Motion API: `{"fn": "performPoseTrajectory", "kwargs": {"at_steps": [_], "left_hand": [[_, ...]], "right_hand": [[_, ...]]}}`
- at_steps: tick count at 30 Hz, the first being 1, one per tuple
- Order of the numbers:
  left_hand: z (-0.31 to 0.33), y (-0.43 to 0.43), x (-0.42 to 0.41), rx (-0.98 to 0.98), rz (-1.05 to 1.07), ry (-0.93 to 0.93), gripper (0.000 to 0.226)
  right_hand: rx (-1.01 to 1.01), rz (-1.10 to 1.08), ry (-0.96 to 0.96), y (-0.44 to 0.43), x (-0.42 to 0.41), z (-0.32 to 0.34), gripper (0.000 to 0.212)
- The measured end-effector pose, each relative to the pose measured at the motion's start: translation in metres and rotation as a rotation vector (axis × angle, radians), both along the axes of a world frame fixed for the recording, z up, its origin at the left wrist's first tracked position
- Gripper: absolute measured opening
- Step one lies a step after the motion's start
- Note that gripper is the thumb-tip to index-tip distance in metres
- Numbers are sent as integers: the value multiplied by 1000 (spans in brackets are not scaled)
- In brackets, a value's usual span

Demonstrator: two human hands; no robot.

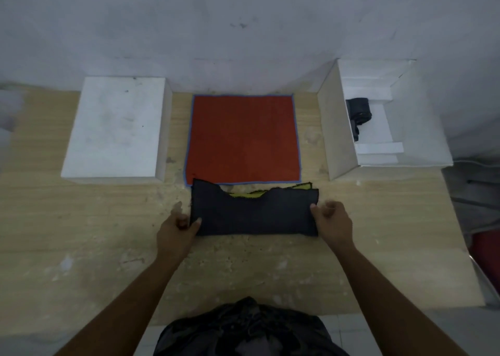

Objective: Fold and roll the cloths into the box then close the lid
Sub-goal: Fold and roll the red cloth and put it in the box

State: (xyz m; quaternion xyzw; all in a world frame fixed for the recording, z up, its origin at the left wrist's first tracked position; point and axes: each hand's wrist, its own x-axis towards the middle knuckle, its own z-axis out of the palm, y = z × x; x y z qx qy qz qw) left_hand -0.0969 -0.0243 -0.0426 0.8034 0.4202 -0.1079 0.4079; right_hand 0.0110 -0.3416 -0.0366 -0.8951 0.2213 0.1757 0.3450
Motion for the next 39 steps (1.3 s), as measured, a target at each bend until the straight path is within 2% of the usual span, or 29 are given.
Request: {"fn": "performPoseTrajectory", "kwargs": {"at_steps": [3,4,6,7,11,12,14,16,18,19,21,23,26,32,34,36,39], "left_hand": [[0,-8,-9,51,-31,1,52],[-1,-10,-10,79,-58,-12,45],[2,-15,-11,88,-57,-64,12],[5,-18,-12,72,-34,-102,26],[7,-12,-13,-68,48,-87,52],[8,-8,-13,-135,93,-86,52],[12,-2,-15,-324,187,-118,37],[18,3,-19,-501,272,-175,23],[19,7,-27,-592,323,-205,31],[19,7,-32,-610,332,-216,30],[17,7,-44,-610,334,-206,6],[11,8,-54,-583,344,-172,19],[7,5,-69,-555,338,-157,18],[2,-2,-89,-592,276,-151,9],[4,-1,-94,-607,226,-128,15],[9,0,-96,-625,159,-109,21],[15,5,-97,-609,40,-99,38]], "right_hand": [[-101,146,100,-1,-23,-3,43],[-111,177,124,0,-28,-5,38],[-96,201,102,2,-38,-3,27],[-87,198,74,2,-40,0,25],[-2,77,40,3,-36,9,34],[38,39,51,1,-34,9,39],[208,-81,89,-5,-31,8,42],[426,-249,135,-10,-30,10,28],[544,-339,155,-17,-31,12,18],[578,-357,164,-21,-32,11,16],[606,-359,172,-28,-38,7,14],[609,-340,158,-32,-44,2,11],[590,-323,98,-35,-55,0,13],[489,-60,142,-39,-74,2,27],[485,65,176,-45,-79,4,22],[488,215,189,-51,-81,5,26],[448,305,104,-57,-78,7,27]]}}
